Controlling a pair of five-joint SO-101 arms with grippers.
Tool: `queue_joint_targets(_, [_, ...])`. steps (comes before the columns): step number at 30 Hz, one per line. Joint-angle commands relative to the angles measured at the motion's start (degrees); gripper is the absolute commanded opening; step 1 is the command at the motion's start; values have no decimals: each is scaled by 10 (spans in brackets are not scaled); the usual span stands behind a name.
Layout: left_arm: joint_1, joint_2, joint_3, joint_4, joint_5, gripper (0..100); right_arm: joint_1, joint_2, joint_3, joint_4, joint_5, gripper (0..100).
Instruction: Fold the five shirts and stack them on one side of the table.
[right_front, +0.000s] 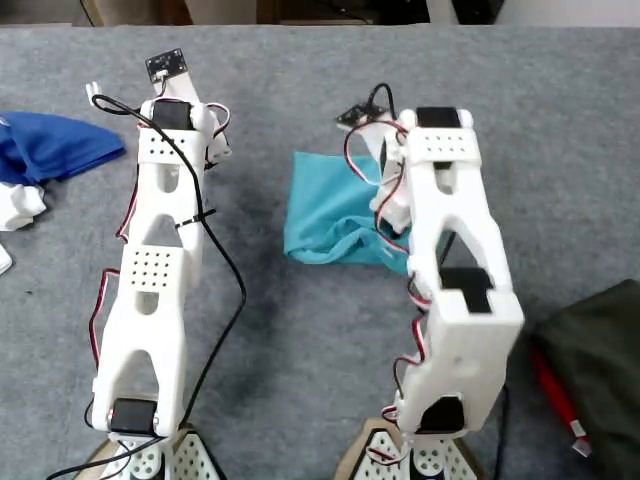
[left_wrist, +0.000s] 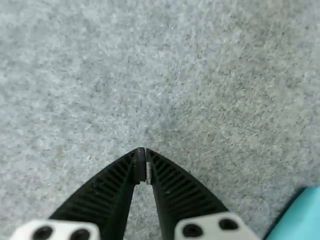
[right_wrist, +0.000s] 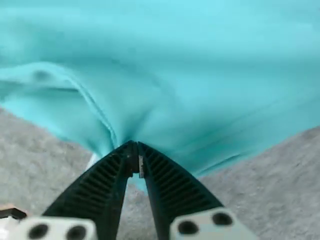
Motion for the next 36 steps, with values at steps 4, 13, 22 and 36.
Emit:
queue_joint_targets(4, [4,-7,-24,-3,-4,20,5,-109,176,-105,47,5])
queue_joint_targets(13, [4,-7,-23,-3,-4,20,133,-66,215,-217,151,5])
queue_joint_targets(22, [5,-7,-23,-3,-4,20,113,-98,96,-120,163,5])
queue_joint_targets(36, [98,-97,-27,38,-1,20,87,-109,-3,-132,18,5])
